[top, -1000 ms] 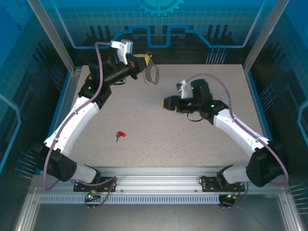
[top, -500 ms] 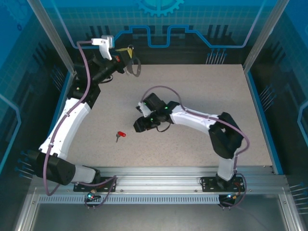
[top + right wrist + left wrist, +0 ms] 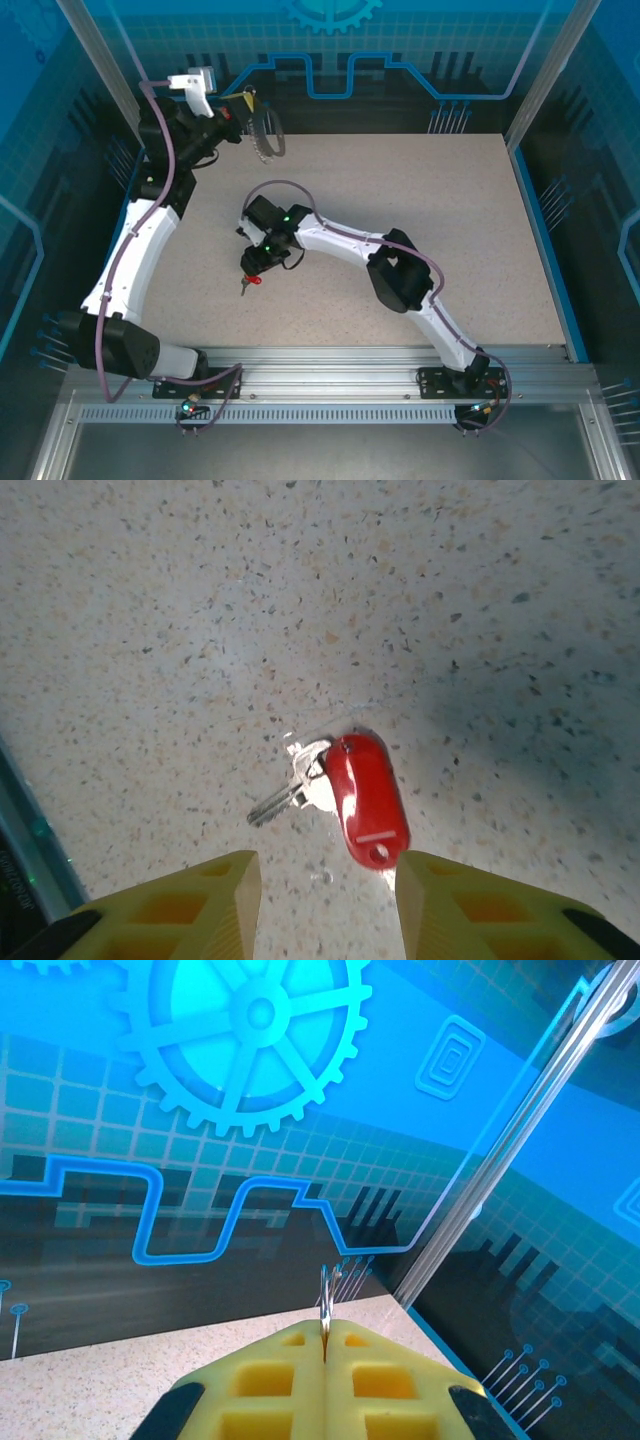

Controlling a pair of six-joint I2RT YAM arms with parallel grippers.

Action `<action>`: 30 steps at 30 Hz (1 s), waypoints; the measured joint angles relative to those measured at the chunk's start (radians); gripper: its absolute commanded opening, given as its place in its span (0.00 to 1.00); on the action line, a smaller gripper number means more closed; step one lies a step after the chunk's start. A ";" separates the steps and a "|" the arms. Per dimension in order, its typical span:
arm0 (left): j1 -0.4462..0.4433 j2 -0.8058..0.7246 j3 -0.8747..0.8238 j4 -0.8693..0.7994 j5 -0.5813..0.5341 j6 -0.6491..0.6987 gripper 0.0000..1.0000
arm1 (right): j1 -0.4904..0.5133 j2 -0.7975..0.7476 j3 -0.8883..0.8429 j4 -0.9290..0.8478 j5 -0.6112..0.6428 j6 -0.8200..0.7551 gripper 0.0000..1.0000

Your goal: Put the keys on the keyring

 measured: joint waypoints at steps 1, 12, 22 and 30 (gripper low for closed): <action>0.005 0.001 0.000 0.003 0.001 -0.009 0.00 | 0.004 0.020 0.026 -0.015 0.006 -0.003 0.40; 0.032 0.013 0.000 0.045 0.005 -0.062 0.00 | 0.028 0.137 0.181 -0.106 0.060 -0.004 0.35; 0.045 0.013 0.000 0.056 0.018 -0.072 0.00 | 0.041 0.208 0.308 -0.138 0.060 -0.002 0.34; 0.049 0.013 0.000 0.065 0.018 -0.094 0.00 | 0.054 0.229 0.323 -0.161 0.069 -0.002 0.25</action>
